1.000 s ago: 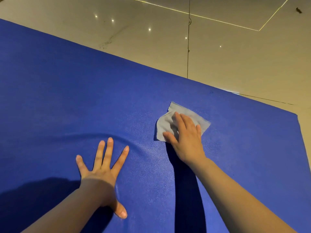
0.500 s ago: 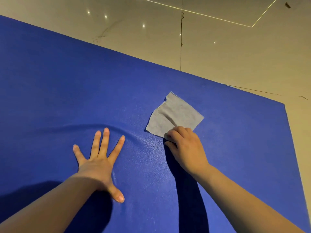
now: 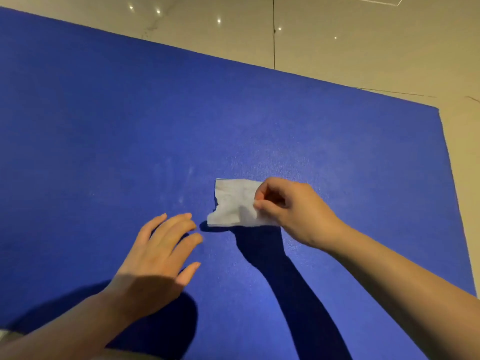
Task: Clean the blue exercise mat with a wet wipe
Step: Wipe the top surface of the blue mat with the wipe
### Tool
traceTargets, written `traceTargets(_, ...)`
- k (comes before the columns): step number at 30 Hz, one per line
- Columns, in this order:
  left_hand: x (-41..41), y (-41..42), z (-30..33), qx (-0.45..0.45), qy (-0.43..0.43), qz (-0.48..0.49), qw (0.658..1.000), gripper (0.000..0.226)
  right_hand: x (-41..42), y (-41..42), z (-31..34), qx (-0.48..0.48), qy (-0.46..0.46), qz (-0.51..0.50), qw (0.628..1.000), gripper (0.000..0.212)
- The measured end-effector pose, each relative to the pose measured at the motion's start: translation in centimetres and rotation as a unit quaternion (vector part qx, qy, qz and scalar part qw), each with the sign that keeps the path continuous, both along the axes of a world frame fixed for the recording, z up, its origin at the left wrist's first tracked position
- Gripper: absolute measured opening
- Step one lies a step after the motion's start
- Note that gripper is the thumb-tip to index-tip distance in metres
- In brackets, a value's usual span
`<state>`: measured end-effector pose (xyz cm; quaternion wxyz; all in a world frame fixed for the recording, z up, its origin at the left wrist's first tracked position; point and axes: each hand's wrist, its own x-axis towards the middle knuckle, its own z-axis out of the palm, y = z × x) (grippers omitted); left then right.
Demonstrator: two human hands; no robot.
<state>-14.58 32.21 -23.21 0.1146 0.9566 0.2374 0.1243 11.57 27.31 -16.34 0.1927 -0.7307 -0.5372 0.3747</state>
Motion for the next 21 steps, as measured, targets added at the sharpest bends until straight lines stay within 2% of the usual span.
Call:
traceTargets(2,0.8,-0.7,0.5,0.006,-0.034,-0.017,0.999,0.031,0.1,0.5,-0.9,-0.013,-0.045,-0.012,0.999,0.007)
traceTargets(4,2.0,-0.8,0.7,0.012,-0.017,-0.049,0.999,0.034,-0.1,1.2,-2.0,-0.02,-0.095,0.0,0.995,0.006)
traceTargets(7,3.7,-0.4,-0.1,0.037,0.08,-0.101,0.991,0.046,0.2,2.5,-3.5,-0.002,-0.182,0.005,0.983,0.015)
traceTargets(10,5.1,0.7,-0.8,0.018,0.196,-0.078,0.977,0.057,1.0,3.4,-4.8,0.032,-0.328,0.043,0.943,0.016)
traceTargets(12,5.2,1.3,-1.5,0.0,0.242,-0.078,0.967,0.061,1.3,3.6,-5.6,0.091,-0.358,0.031,0.929,0.015)
traceTargets(14,4.9,1.4,-2.1,-0.001,0.264,-0.09,0.96,0.063,0.8,2.9,-5.9,0.164,-0.351,-0.019,0.922,0.02)
traceTargets(17,4.9,1.1,-2.3,-0.02,0.244,-0.08,0.966,0.061,-2.2,-0.2,-6.4,0.215,-0.246,-0.008,0.945,0.035)
traceTargets(19,5.0,0.8,-2.5,-0.034,0.196,-0.068,0.978,0.053,-4.5,-2.3,-7.2,0.151,-0.156,0.014,0.976,0.046)
traceTargets(21,4.5,0.7,-2.5,-0.034,0.145,-0.042,0.988,0.049,-5.6,-3.3,-8.1,0.05,-0.059,0.009,0.997,0.07)
